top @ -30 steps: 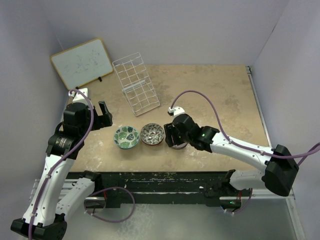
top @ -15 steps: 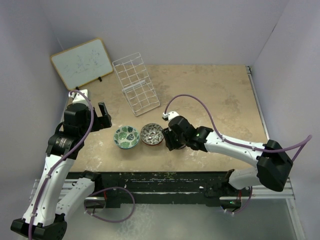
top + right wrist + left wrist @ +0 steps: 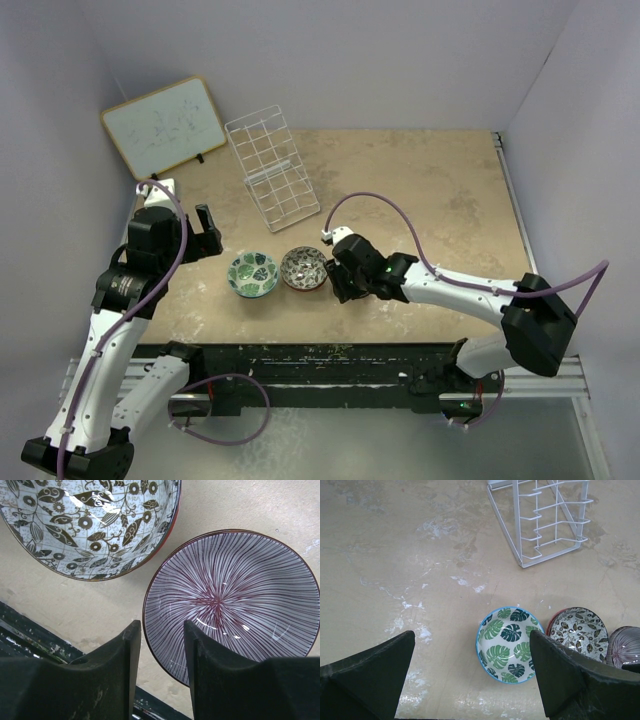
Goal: Load the bowls into the dish rack
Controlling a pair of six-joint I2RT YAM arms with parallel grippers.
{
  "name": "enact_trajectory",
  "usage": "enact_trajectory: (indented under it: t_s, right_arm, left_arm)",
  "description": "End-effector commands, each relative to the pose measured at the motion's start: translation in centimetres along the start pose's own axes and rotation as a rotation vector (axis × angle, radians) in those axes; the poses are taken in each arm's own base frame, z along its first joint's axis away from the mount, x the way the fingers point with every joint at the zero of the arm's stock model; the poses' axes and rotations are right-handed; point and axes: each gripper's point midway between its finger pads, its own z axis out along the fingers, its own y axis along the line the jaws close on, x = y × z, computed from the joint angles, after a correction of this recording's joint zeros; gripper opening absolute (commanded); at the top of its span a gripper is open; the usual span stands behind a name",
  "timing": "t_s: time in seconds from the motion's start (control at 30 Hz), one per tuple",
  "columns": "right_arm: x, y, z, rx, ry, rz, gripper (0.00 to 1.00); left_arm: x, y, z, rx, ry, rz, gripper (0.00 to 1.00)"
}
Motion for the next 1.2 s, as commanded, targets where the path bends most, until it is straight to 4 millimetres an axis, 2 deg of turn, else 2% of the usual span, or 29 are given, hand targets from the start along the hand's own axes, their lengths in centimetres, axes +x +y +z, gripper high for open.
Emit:
enact_trajectory:
  t_s: [0.0, 0.13, 0.23, 0.37, 0.8, 0.93, 1.0, 1.17]
  right_arm:
    - [-2.0, 0.3, -0.7, 0.004, -0.061, -0.006, 0.36]
    - [-1.8, 0.3, -0.5, 0.006, -0.049, -0.011, 0.25]
    - [-1.6, 0.3, -0.3, 0.007, -0.039, -0.012, 0.13]
    - [-2.4, 0.2, -1.0, 0.020, -0.067, 0.005, 0.00]
    - [-8.2, 0.7, -5.6, 0.001, -0.264, 0.079, 0.00]
    - [-9.1, 1.0, -6.8, -0.021, -0.301, 0.122, 0.00]
    - [-11.1, 2.3, -8.6, -0.094, -0.366, 0.132, 0.00]
    - [-16.0, 3.9, -13.0, -0.199, -0.554, 0.157, 0.00]
  left_arm:
    - [-1.4, 0.1, -0.6, -0.001, -0.053, 0.005, 0.99]
    - [-1.3, 0.1, -0.4, -0.002, -0.048, 0.006, 0.99]
    - [-1.2, 0.1, -0.4, -0.004, -0.047, 0.007, 0.99]
    - [-1.1, 0.2, -0.5, -0.008, -0.047, 0.009, 0.99]
    - [-1.1, 0.4, -0.9, -0.008, -0.054, 0.011, 0.99]
    - [-1.4, 0.4, -1.3, -0.010, -0.058, 0.015, 0.99]
    - [-1.7, 0.4, -1.5, -0.008, -0.066, 0.014, 0.99]
    - [-2.3, 0.1, -2.2, 0.011, -0.088, 0.004, 0.99]
